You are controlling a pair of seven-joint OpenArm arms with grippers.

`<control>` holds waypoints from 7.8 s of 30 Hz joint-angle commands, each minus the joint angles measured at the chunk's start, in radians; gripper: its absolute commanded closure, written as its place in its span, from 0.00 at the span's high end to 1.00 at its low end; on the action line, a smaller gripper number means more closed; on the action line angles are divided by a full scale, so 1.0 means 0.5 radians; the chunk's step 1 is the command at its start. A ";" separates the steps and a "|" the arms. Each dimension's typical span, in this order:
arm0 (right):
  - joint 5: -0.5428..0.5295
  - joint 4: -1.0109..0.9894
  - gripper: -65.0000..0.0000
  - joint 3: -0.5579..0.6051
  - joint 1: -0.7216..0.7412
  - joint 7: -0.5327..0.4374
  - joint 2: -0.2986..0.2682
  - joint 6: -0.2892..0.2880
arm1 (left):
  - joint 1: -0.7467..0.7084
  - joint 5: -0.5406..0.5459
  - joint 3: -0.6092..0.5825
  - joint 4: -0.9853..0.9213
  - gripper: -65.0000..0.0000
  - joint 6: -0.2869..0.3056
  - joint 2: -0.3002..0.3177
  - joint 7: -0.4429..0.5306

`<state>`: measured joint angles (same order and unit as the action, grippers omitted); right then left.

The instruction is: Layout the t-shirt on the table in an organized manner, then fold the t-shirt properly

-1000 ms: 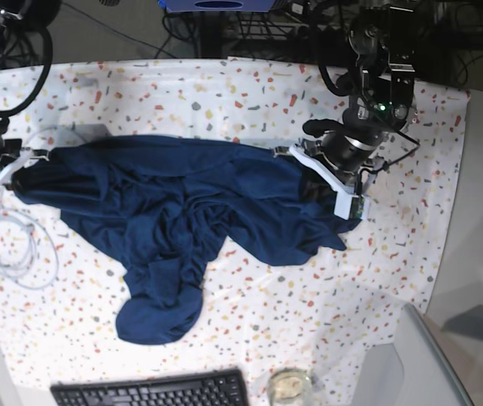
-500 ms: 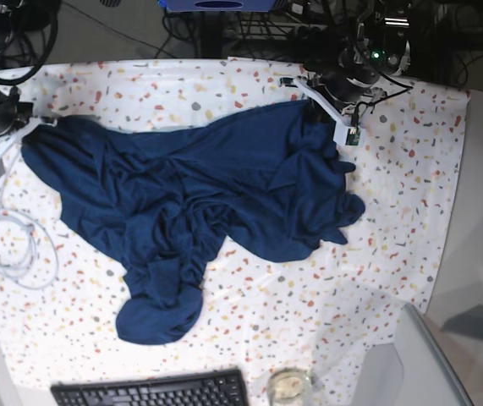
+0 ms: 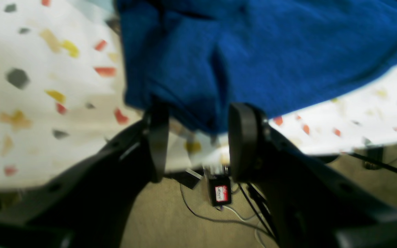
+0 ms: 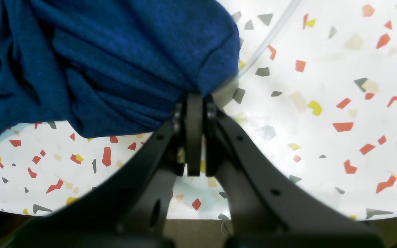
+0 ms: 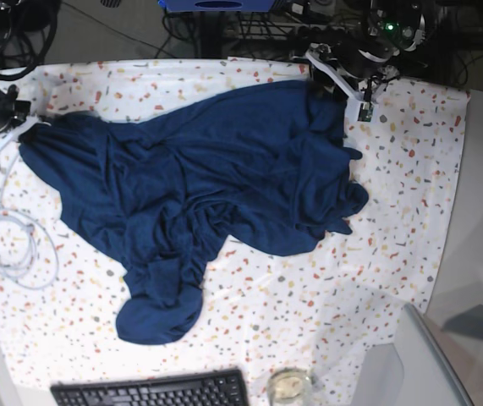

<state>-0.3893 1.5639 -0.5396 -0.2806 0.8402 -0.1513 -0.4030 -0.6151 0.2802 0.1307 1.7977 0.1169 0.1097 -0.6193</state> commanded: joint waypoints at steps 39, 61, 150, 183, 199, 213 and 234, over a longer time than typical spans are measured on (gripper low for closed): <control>-0.018 0.025 0.00 -0.009 -0.014 -0.028 -0.027 -0.006 | 0.185 0.515 0.483 -0.366 0.23 0.296 0.092 0.037; -0.018 0.025 0.00 -0.009 -0.020 -0.028 -0.027 -0.006 | 0.268 0.328 0.329 -0.421 0.43 0.314 0.040 0.037; -0.018 0.025 0.00 0.096 0.050 -0.016 -0.027 -0.003 | 0.422 0.313 0.247 -0.461 0.26 0.308 -0.015 -0.104; -0.024 0.044 0.00 0.108 0.041 -0.013 -0.027 -0.003 | 0.369 0.316 0.529 -0.034 0.00 0.302 0.175 -0.122; -0.021 0.157 0.00 0.105 0.244 0.070 -0.027 -0.003 | 0.725 0.313 0.716 0.156 0.00 0.302 0.313 -0.448; -0.021 0.179 0.00 0.099 0.326 0.178 -0.027 -0.003 | 0.781 0.313 0.615 0.082 0.00 0.302 0.381 -0.475; -0.021 0.081 0.00 0.111 0.237 0.168 -0.021 -0.003 | 0.870 0.316 0.820 -0.737 0.50 0.308 0.089 -0.052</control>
<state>-0.3893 1.5898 -0.4828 -0.1707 0.9390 -0.1486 -0.4026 -0.1955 0.4274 0.5358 1.4109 0.2646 0.1371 -0.6689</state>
